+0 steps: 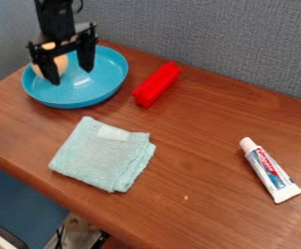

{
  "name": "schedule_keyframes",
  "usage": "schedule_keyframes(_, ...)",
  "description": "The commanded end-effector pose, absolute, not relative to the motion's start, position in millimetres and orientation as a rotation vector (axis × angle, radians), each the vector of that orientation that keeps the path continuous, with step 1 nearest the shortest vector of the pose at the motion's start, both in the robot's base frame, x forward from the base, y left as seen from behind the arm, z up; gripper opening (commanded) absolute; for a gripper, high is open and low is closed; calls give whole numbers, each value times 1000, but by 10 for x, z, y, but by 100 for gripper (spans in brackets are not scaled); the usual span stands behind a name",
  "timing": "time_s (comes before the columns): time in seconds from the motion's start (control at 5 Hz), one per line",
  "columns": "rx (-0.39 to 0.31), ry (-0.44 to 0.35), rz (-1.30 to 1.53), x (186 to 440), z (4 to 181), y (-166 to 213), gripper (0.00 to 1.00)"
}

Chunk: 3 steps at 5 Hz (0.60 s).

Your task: Put the yellow ball on the blue plate

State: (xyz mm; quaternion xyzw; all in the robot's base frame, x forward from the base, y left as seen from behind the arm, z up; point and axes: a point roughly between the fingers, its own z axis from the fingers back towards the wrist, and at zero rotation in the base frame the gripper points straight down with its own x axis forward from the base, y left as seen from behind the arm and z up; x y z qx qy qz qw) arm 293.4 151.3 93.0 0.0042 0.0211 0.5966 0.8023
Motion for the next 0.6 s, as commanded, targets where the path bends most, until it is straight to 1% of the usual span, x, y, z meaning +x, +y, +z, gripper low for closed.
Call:
schedule_keyframes(0.0, -51, -44, 1275, 2972, 1389, 1576, 100)
schedule_keyframes(0.2, -77, -57, 1286, 2981, 1473, 1603, 100)
schedule_keyframes(0.4, -75, -67, 1305, 3009, 1442, 1672, 100)
